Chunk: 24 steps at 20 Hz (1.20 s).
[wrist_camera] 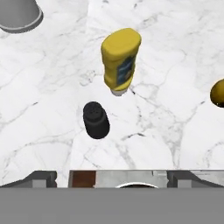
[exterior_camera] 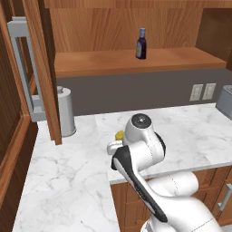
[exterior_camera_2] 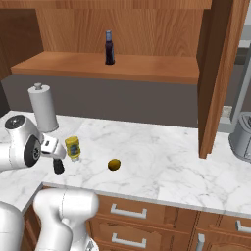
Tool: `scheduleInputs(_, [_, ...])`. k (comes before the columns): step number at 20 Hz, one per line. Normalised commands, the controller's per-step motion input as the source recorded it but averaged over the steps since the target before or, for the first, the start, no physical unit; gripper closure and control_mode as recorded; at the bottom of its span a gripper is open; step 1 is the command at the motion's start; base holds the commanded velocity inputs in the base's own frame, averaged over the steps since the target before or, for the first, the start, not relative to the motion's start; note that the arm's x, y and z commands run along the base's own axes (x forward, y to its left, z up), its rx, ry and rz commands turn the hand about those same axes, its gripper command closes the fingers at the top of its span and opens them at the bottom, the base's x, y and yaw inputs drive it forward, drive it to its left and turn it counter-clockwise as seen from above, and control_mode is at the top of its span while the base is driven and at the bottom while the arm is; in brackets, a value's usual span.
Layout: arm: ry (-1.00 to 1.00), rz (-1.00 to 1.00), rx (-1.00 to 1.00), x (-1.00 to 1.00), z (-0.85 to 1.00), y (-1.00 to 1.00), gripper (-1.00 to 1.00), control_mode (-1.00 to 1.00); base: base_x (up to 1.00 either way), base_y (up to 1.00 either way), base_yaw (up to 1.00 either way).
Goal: There are various items on the counter. Only move the condiments/shakers into the cabinet.
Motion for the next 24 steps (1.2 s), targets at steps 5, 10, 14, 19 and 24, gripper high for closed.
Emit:
scheduleInputs(5, [0.02, 0.0, 0.0, 0.13, -0.16, 0.08, -1.0, -1.0, 0.0, 0.0, 0.0])
scheduleInputs(10, [0.0, 0.0, 0.0, 0.26, -0.11, 0.1, -1.0, -1.0, 0.0, 0.0, 0.0])
scheduleInputs(14, [0.0, 0.0, 0.0, 0.33, -0.11, 0.12, -1.0, -1.0, 0.0, 0.0, 0.0])
scheduleInputs(19, [0.0, 0.0, 0.0, 0.16, -0.19, 0.12, -1.0, -1.0, 0.0, 0.0, 0.0])
scheduleInputs(24, [0.01, 0.0, 0.0, 0.05, -0.24, 0.05, -1.0, -1.0, 0.0, 0.0, 0.0])
